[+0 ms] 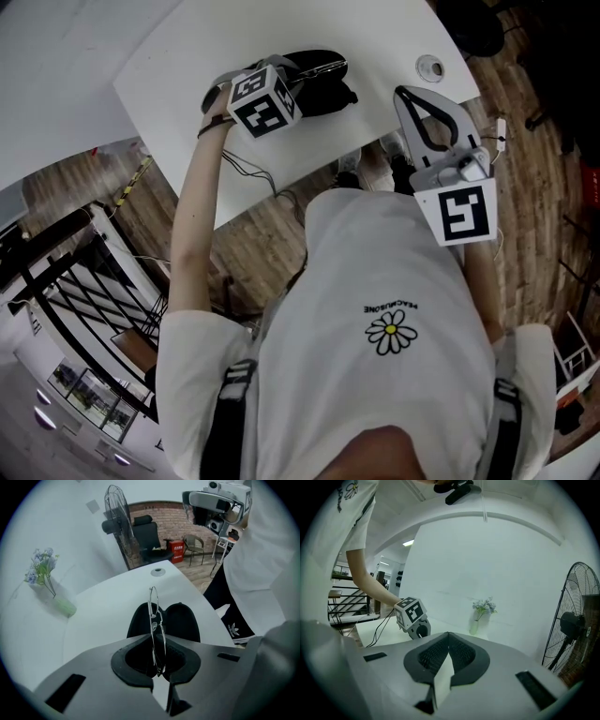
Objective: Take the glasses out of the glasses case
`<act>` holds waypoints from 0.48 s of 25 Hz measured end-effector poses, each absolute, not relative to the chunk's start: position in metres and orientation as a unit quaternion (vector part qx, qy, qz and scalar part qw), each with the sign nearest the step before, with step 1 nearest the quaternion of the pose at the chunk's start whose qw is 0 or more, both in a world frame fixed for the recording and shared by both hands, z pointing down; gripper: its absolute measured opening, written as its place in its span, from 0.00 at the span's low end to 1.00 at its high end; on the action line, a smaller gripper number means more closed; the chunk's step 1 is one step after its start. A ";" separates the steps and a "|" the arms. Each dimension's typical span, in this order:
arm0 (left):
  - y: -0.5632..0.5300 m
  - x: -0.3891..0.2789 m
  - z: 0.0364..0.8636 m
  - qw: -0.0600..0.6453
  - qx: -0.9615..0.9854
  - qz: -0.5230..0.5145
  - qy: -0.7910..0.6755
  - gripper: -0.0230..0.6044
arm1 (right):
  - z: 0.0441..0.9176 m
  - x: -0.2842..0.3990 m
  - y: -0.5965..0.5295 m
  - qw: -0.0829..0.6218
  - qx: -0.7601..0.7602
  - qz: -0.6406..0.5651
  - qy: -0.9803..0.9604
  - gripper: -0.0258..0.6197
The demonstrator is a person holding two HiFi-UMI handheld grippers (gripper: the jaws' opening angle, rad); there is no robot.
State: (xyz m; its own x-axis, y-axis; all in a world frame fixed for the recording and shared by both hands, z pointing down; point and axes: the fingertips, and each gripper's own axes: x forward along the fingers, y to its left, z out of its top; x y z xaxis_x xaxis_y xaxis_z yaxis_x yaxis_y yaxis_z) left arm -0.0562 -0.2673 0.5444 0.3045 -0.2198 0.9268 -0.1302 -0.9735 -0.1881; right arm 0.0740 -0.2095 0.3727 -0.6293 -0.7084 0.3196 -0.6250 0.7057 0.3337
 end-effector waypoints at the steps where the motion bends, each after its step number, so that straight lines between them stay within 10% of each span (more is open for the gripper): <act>1: -0.269 -0.055 0.542 0.035 -0.809 -0.576 0.113 0.10 | 0.373 0.074 -0.209 0.218 0.371 -0.097 -0.897 0.05; 12: -0.303 -0.042 0.491 0.065 -0.827 -0.532 0.171 0.10 | 0.360 0.071 -0.222 0.210 0.372 -0.121 -0.896 0.05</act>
